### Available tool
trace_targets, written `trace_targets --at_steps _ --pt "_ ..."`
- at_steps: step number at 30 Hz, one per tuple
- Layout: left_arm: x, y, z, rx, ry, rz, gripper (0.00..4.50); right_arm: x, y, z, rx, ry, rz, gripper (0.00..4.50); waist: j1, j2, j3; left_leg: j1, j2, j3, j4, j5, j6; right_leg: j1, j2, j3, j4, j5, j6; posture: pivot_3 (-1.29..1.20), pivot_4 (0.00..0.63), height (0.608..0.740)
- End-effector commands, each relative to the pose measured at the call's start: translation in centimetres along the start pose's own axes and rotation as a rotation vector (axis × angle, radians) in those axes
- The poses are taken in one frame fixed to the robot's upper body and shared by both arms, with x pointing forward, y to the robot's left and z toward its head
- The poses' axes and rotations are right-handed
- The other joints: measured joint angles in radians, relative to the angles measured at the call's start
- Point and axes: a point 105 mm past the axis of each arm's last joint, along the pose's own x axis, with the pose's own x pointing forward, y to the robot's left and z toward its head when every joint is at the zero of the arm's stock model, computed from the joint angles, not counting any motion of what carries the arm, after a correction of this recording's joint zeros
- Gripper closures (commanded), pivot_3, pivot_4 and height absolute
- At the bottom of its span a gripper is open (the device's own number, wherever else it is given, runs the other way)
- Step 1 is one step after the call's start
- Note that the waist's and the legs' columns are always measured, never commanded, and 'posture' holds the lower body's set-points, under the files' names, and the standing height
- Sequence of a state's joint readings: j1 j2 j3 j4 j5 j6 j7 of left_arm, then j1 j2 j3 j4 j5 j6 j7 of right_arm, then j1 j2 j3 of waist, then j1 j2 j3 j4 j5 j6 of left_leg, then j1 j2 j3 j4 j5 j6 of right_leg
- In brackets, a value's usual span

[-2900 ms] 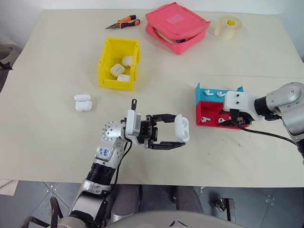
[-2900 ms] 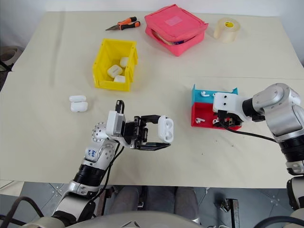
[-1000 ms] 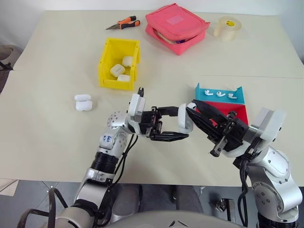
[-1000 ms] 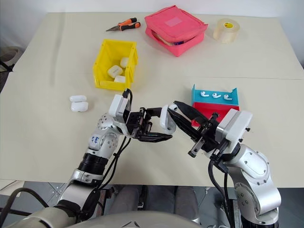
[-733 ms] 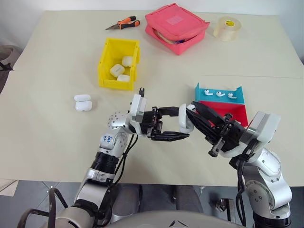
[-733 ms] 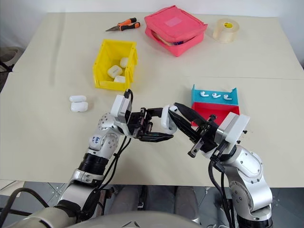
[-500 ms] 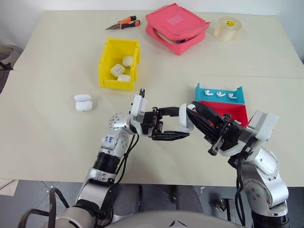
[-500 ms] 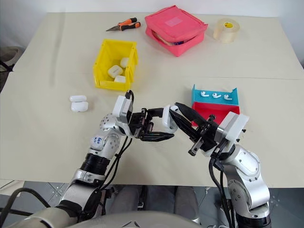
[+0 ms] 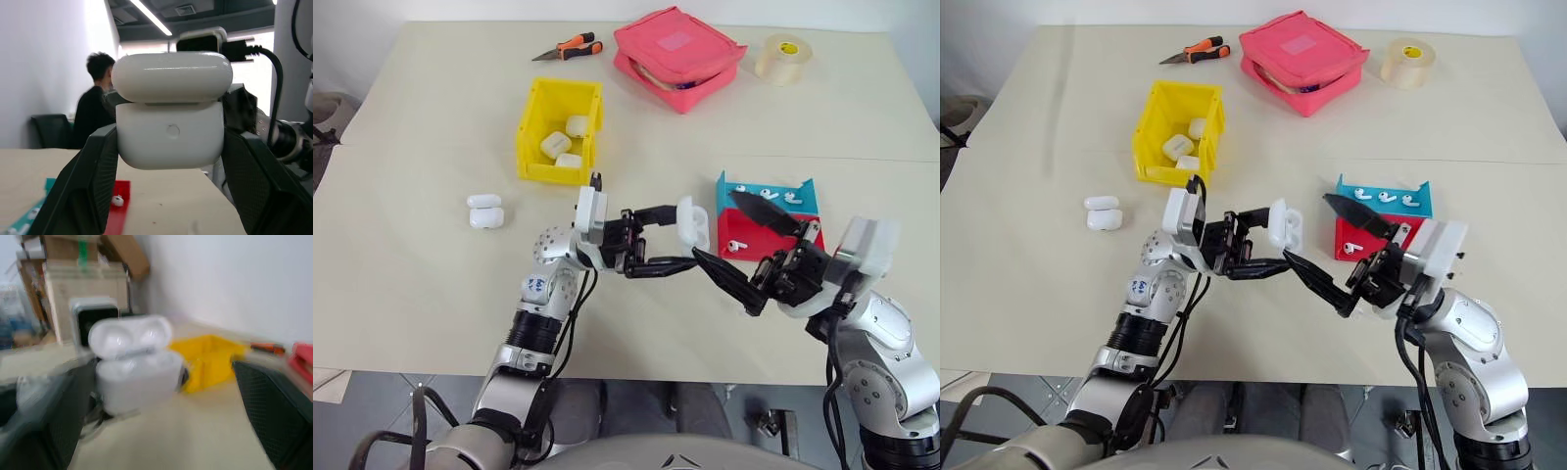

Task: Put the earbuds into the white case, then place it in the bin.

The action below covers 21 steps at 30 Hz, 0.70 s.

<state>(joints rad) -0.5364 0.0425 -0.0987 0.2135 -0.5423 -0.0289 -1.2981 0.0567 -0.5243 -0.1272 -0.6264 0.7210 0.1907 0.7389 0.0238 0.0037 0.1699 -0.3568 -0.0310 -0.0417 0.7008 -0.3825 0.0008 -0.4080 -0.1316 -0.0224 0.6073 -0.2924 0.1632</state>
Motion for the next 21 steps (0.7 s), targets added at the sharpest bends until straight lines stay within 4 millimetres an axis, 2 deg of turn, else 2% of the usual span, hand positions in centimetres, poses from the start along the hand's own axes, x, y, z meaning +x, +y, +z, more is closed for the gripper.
trace_targets --at_steps 1,6,9,15,18,21 --pt "0.5 -0.1 0.7 0.049 -0.028 -0.003 1.71 -1.1 -1.0 0.4 -0.045 0.035 -0.035 0.05 0.000 0.000 0.000 0.000 0.000 0.000 0.000 0.000 0.000 0.000 0.000 0.000 0.000 0.000 0.000 0.00 0.150 0.740" --pt "-0.4 -0.1 0.4 0.053 -0.002 0.018 1.71 -3.5 -2.5 1.1 -0.117 0.109 -0.080 0.05 0.002 0.000 0.000 0.000 0.000 0.000 0.000 0.000 0.000 0.000 0.000 0.000 0.000 0.000 0.000 0.00 0.150 0.740" --pt "-1.2 -0.3 0.4 0.056 0.014 0.032 1.71 -7.5 -3.9 1.3 -0.211 0.255 -0.114 0.05 0.003 0.000 0.000 0.000 -0.001 0.000 -0.001 0.000 0.001 0.000 0.000 0.000 -0.001 0.000 0.000 0.00 0.150 0.740" --pt "-1.6 -0.5 0.2 0.058 0.024 0.039 1.71 -15.1 -5.4 1.5 -0.304 0.518 -0.190 0.05 0.003 0.000 0.000 0.001 0.000 0.008 -0.001 0.000 0.001 0.002 0.000 -0.001 -0.002 0.000 0.000 0.00 0.150 0.740" --pt "-1.8 -0.6 0.1 0.058 0.026 0.039 1.71 -18.2 -5.8 1.4 -0.300 0.618 -0.225 0.05 0.002 -0.001 0.000 0.002 0.000 0.011 -0.001 0.000 0.001 0.004 0.000 0.000 -0.003 0.000 0.001 0.00 0.150 0.740" --pt "-1.8 -0.7 0.1 0.059 0.028 0.039 1.71 -19.8 -6.1 1.2 -0.289 0.692 -0.235 0.05 0.000 -0.001 0.000 0.004 0.001 0.011 -0.002 0.000 0.001 0.004 0.000 0.000 -0.003 0.000 0.001 0.00 0.150 0.740"
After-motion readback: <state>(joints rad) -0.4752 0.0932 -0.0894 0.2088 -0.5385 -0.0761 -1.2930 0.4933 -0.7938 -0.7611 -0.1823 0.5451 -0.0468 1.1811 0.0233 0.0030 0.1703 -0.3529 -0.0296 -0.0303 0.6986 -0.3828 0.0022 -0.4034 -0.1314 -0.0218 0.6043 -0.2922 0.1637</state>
